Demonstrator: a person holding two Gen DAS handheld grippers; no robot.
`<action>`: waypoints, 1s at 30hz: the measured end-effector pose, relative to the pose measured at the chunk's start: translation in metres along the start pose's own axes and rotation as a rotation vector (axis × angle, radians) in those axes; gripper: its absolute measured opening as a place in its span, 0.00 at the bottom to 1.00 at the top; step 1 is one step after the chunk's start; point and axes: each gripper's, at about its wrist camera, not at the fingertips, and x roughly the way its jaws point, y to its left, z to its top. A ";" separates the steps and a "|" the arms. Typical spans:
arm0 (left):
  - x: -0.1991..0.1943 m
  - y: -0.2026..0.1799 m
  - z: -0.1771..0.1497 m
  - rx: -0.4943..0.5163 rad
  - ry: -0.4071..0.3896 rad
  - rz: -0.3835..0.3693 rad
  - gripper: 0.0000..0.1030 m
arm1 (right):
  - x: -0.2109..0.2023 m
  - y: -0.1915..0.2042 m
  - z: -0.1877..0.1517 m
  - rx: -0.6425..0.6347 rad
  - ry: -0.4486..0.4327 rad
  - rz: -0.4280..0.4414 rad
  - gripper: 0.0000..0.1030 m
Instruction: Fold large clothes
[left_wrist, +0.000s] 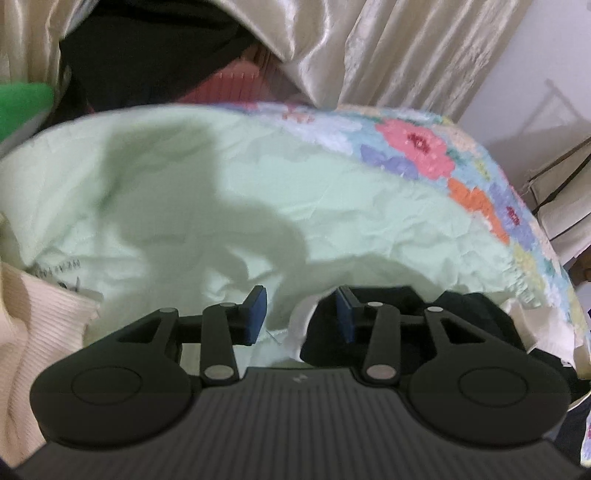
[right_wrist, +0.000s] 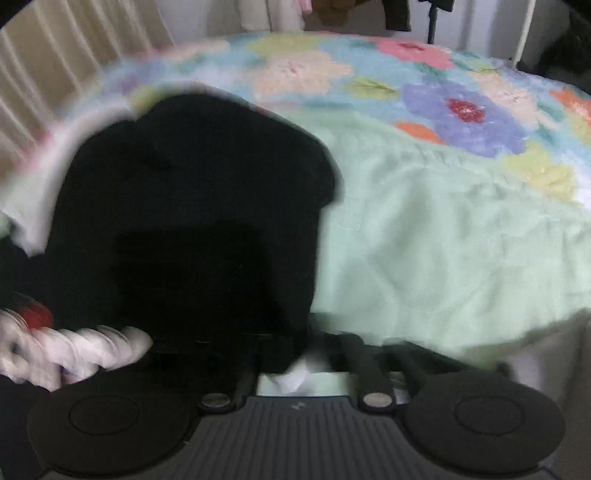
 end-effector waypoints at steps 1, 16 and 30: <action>-0.005 0.002 0.003 0.001 -0.010 0.011 0.39 | -0.004 0.003 -0.001 -0.026 -0.033 -0.062 0.08; -0.181 0.039 0.001 0.373 -0.097 0.021 0.96 | -0.178 -0.050 -0.156 0.095 0.148 0.374 0.67; -0.238 0.163 -0.030 0.603 0.316 -0.168 1.00 | -0.200 -0.109 -0.228 0.236 0.205 0.623 0.87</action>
